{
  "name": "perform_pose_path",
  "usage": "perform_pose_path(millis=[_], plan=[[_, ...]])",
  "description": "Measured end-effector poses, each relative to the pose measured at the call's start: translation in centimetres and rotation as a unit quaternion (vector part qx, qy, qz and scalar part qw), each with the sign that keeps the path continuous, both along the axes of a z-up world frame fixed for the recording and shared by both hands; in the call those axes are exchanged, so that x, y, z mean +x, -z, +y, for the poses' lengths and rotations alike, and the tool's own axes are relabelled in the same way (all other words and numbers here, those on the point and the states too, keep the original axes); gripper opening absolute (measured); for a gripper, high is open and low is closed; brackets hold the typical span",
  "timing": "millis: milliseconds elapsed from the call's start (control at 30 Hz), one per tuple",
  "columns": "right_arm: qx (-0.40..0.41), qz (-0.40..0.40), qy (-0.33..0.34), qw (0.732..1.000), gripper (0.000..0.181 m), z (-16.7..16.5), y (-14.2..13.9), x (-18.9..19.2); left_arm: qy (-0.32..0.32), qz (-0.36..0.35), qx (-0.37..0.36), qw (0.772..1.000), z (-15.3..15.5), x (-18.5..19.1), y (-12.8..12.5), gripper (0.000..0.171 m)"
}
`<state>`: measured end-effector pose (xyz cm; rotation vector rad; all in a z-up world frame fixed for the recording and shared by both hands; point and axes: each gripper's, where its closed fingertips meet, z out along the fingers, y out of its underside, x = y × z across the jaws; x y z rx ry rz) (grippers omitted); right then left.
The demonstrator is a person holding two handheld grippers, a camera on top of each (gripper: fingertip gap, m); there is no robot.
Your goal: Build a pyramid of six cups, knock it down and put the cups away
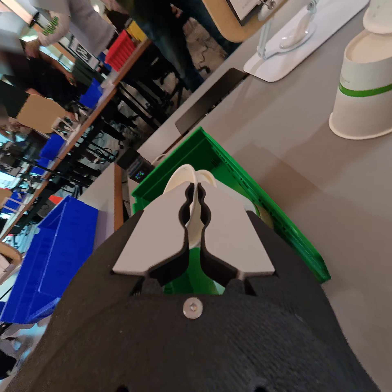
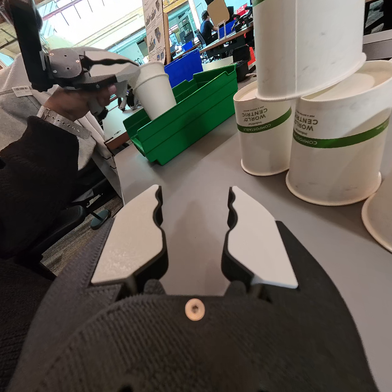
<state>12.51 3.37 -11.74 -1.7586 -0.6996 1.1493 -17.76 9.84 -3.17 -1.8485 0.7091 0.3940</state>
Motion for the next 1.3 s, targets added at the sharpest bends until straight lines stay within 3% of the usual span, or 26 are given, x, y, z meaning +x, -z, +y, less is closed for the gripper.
perform_pose_path(millis=[267,567,733,900,1033,1167,1300], plan=[[0.0,-0.001,-0.001,1.0,0.06,0.0,0.0,-0.1,-0.038,0.014,0.071,0.997,0.4,-0.9,-2.4,0.005],[-0.001,0.002,-0.003,1.0,0.06,0.0,0.0,-0.2,-0.06,-0.011,0.203,0.977,-0.3,-0.2,-8.0,0.005],[-0.003,0.008,-0.008,1.0,0.061,-0.2,-0.1,-0.3,0.02,-0.075,0.214,0.974,-0.9,5.2,-10.1,0.004],[-0.004,0.014,-0.015,1.0,0.062,-0.4,-0.3,-0.4,0.093,-0.08,0.208,0.971,-1.6,12.1,-10.8,0.005],[-0.011,0.042,-0.039,0.998,0.071,-1.1,-0.9,-0.9,0.162,-0.149,0.213,0.952,-2.9,18.6,-11.4,0.004],[-0.044,0.115,-0.063,0.99,0.088,-1.9,-2.4,-1.5,0.222,-0.222,0.197,0.929,-4.7,24.4,-11.2,0.004],[-0.082,0.251,-0.09,0.96,0.1,-2.4,-5.9,-0.6,0.267,-0.296,0.174,0.9,-6.7,28.7,-10.8,0.004]])
